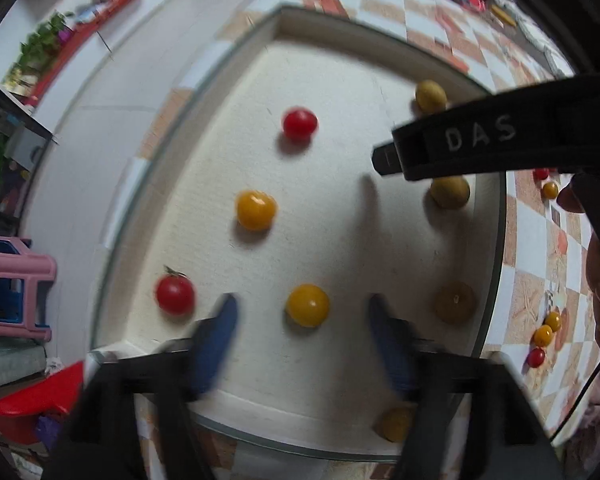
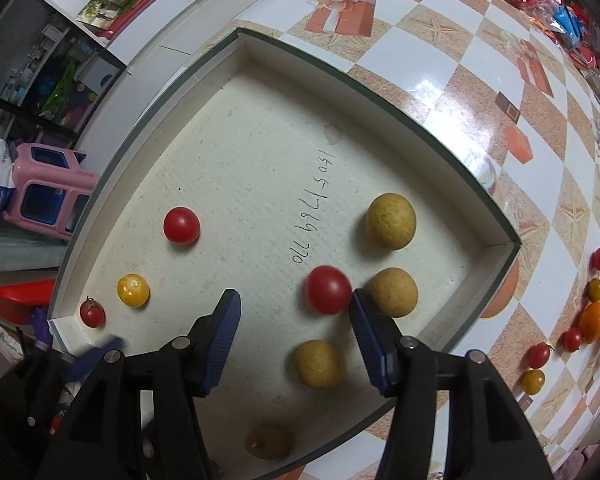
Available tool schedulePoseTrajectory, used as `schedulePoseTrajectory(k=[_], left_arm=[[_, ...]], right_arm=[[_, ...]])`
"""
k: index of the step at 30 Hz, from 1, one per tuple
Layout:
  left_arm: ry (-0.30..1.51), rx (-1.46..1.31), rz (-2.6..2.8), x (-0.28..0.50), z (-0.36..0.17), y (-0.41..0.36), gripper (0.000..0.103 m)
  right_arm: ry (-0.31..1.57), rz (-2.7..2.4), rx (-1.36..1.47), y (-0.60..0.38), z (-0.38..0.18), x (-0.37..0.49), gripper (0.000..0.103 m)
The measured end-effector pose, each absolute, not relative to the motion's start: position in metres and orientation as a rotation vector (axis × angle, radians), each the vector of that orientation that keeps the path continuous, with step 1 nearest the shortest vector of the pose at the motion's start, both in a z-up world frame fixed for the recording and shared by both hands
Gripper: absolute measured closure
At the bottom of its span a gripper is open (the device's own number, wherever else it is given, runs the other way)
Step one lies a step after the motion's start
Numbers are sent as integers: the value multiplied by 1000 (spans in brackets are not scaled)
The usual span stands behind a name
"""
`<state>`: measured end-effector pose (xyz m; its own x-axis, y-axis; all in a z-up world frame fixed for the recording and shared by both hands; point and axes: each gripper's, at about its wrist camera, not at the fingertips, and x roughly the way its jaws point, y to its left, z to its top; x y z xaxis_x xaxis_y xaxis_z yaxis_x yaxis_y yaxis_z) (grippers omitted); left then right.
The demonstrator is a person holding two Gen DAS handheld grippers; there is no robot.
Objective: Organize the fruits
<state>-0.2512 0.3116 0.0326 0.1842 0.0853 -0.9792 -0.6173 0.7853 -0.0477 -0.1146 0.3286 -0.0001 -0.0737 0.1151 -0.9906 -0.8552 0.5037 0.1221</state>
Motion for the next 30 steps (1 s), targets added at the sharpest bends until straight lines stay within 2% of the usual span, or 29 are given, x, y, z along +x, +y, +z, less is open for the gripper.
schedulePoseTrajectory(k=[5, 6, 8, 10, 14, 19, 28, 30], left_arm=[[1316, -481, 510, -250, 31, 308, 32], [1318, -482, 509, -250, 31, 308, 32], [1317, -482, 512, -251, 32, 307, 32], [1310, -498, 501, -249, 35, 308, 32], [1284, -486, 514, -255, 43, 310, 20], [1288, -499, 513, -253, 52, 314, 20], [1304, -509, 516, -245, 59, 314, 20], [1306, -510, 523, -245, 60, 314, 4]], right_arm=[[1426, 916, -680, 326, 2, -108, 39], [1430, 916, -669, 325, 4, -108, 37], [1439, 924, -635, 324, 8, -106, 23], [1438, 928, -601, 322, 14, -106, 22], [1448, 926, -573, 318, 21, -107, 19], [1419, 894, -574, 309, 34, -108, 12], [1416, 816, -536, 290, 49, -99, 11], [1415, 801, -530, 284, 53, -97, 11]])
